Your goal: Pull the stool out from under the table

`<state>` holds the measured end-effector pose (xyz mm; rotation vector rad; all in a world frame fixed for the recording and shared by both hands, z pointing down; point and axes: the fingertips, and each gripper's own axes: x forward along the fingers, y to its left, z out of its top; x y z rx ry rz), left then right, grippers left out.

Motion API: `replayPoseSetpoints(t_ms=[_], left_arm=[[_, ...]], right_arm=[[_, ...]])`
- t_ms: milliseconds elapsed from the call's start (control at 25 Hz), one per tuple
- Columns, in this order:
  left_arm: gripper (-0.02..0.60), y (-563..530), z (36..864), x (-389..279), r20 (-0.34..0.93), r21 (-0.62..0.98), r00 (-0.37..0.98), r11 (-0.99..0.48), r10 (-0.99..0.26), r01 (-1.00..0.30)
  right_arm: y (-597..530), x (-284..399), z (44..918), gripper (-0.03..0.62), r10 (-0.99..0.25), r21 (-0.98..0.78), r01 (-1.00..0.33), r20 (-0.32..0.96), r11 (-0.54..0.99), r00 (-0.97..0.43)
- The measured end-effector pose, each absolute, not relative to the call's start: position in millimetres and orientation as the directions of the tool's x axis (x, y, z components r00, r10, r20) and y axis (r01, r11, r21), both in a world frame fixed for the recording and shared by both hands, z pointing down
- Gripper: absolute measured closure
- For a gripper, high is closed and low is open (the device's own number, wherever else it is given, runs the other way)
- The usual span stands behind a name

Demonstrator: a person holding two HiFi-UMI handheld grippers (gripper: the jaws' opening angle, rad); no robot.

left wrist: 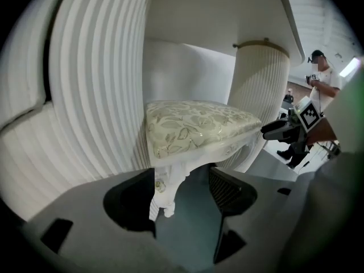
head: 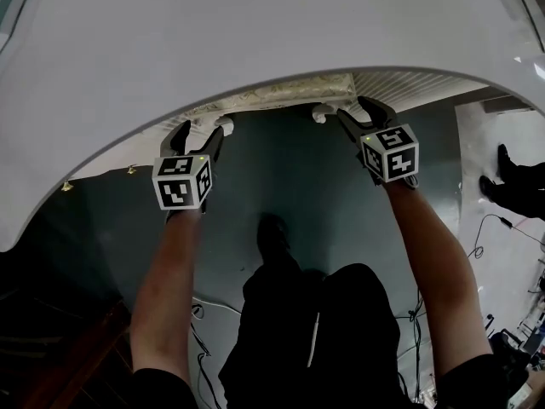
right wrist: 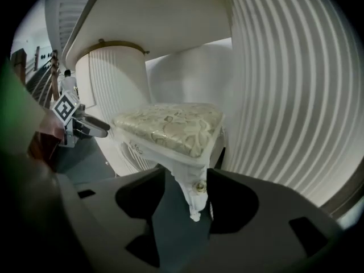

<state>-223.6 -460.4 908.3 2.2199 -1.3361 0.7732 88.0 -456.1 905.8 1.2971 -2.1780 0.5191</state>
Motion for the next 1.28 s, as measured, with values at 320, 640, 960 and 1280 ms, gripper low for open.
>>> replayPoseSetpoints(t_ms=[320,640,960,1280], left_arm=[[0.263,-485.9,913.0,-224.3,0.675,0.045,0.373,-0.469,-0.637,-0.882],[0.328,-456.9,915.7,-213.1,0.728,0.079,0.380,-0.480,-0.571,-0.874],[0.314,-411.4,918.7,-204.0,0.766,0.117,0.392,-0.488,-0.510,-0.865],[0.323,-354.9,924.3,-193.8,0.809,0.150,0.396,-0.499,-0.434,-0.854]], right_arm=[[-476.2,81.9,912.2,0.410,-0.660,-0.084,-0.883,0.633,0.462,-0.405],[-478.0,99.5,916.1,0.433,-0.650,-0.068,-0.899,0.668,0.433,-0.363],[-438.1,108.5,918.7,0.467,-0.557,-0.073,-0.873,0.743,0.483,-0.371],[-386.5,122.3,923.8,0.474,-0.536,-0.107,-0.876,0.754,0.470,-0.379]])
